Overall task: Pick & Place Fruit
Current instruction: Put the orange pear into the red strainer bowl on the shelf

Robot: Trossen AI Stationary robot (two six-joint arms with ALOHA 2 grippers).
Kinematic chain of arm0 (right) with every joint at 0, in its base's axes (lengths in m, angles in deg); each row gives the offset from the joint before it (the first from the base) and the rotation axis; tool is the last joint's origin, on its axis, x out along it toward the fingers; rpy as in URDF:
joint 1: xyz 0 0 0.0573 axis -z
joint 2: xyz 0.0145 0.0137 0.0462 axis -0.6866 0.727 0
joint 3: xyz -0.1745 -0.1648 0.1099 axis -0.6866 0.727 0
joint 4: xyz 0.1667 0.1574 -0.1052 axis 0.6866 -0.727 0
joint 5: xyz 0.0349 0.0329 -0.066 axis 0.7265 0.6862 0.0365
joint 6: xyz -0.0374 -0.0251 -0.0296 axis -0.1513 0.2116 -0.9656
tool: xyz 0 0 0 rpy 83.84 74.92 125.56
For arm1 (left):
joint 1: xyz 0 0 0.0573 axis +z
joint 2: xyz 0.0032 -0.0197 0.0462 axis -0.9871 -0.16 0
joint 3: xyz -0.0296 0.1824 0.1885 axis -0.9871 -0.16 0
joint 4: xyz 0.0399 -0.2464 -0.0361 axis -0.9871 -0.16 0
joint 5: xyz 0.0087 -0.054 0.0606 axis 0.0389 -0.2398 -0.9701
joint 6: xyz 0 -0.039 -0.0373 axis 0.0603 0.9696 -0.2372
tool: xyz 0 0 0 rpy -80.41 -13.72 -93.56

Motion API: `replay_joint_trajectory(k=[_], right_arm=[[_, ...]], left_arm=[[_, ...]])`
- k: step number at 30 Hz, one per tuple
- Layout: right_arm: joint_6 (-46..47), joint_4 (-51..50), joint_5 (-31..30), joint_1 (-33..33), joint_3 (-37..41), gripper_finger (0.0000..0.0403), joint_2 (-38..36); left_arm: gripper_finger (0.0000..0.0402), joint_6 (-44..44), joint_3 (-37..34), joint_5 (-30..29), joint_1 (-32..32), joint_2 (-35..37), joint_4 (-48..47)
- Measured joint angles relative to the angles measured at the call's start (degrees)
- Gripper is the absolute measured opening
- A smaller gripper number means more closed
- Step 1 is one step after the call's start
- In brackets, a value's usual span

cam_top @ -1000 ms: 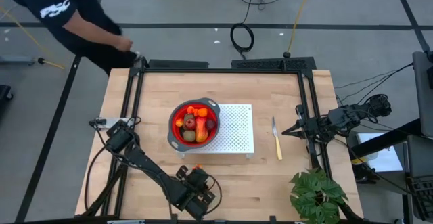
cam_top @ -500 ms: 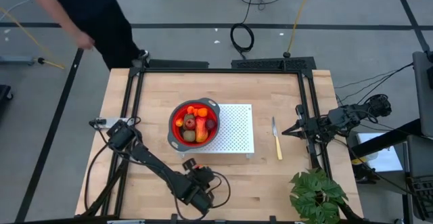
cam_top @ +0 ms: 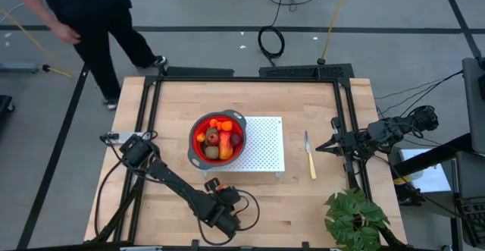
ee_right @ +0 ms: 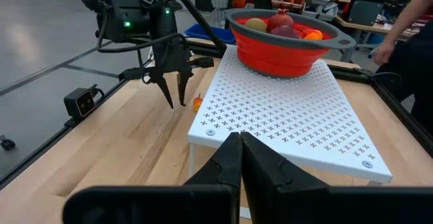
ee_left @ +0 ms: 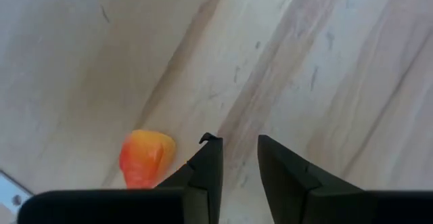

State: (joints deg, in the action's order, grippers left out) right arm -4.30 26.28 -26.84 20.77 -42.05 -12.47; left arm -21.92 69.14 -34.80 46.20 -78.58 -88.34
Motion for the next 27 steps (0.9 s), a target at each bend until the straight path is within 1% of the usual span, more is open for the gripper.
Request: replay_joint_trajectory(k=[3, 6, 10, 19, 21, 23, 27], right_arm=[[-0.01, -0.01, 0.00, -0.01, 0.00, 0.0000, 0.02], [-0.01, -0.01, -0.02, 0.00, 0.00, 0.0000, 0.01], [-0.01, -0.02, 0.00, -0.02, 0.00, 0.0000, 0.02], [-0.01, -0.02, 0.00, -0.01, 0.00, 0.0000, 0.02], [-0.01, -0.02, -0.01, 0.00, 0.00, 0.0000, -0.01], [-0.01, 0.01, -0.01, 0.00, 0.00, 0.0000, 0.02], [-0.02, -0.01, 0.00, 0.00, 0.00, 0.0000, 0.02]], left_arm=[[0.0093, 0.64, 0.00, 0.41, 0.52, 0.00, 0.61], [0.0093, 0.35, 0.00, 0.39, 1.36, 0.00, 3.93], [0.0093, -3.94, 0.00, 0.40, 2.75, 0.00, 8.29], [0.0097, -9.34, 0.00, 0.32, 5.44, 0.00, 9.03], [0.0111, -9.44, 0.00, 0.40, 5.80, 0.00, 9.03], [0.0134, -9.21, 0.00, 0.44, 6.16, 0.00, 9.03], [0.0198, -9.40, 0.00, 0.40, 6.69, 0.00, 9.04]])
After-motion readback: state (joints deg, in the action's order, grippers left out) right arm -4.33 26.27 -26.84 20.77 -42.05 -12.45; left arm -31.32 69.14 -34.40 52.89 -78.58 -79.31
